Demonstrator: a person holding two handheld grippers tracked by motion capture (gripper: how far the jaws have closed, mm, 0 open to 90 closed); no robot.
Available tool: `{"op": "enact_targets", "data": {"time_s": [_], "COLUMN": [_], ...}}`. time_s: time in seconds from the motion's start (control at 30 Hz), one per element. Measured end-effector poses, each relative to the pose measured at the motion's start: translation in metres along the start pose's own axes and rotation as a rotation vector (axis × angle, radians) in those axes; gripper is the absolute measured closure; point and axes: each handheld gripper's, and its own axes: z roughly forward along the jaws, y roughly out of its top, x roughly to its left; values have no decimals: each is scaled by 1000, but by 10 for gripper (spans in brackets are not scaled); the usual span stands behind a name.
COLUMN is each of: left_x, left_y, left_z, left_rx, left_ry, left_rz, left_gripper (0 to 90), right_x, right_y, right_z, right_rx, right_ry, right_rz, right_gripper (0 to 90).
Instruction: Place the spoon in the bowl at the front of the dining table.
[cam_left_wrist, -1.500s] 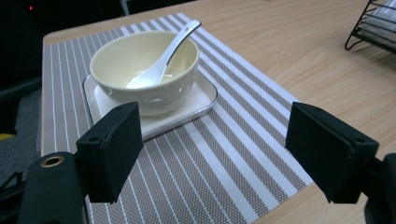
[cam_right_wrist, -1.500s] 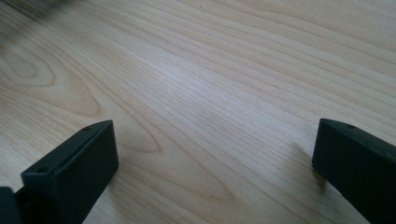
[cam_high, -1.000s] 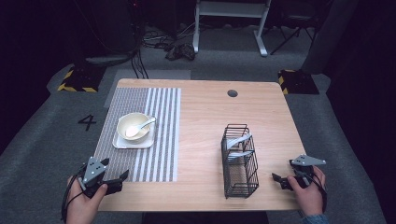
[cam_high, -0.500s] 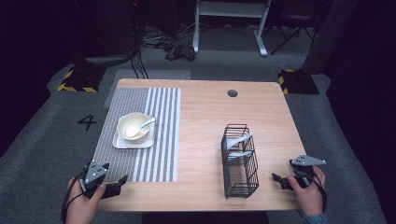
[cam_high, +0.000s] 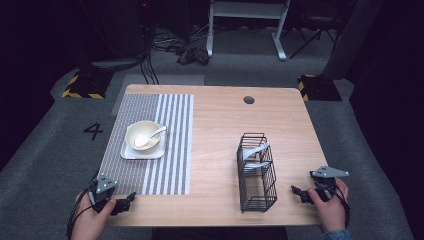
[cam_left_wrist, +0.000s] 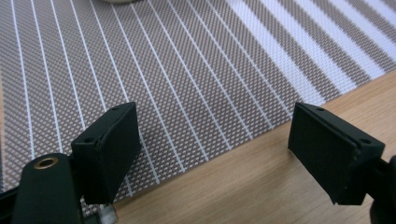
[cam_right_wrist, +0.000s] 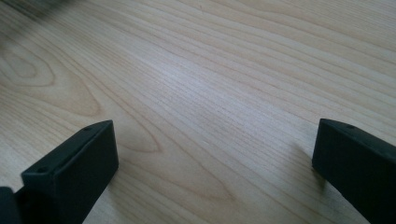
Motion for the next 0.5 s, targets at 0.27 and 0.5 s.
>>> {"op": "enact_targets", "data": {"time_s": [0.27,0.5], "left_x": [1,1], "left_y": [-4,-15], "left_z": [2,5], "left_rx": [-26,-95], "left_ry": [-15,-54], "left_rz": [30,67], "left_gripper": [122,4], "right_x": [0,0], "right_y": [0,0], "right_z": [0,0], "right_rx": [0,0], "right_ry": [1,0], "right_rz": [0,-1], "right_gripper": [1,1]}}
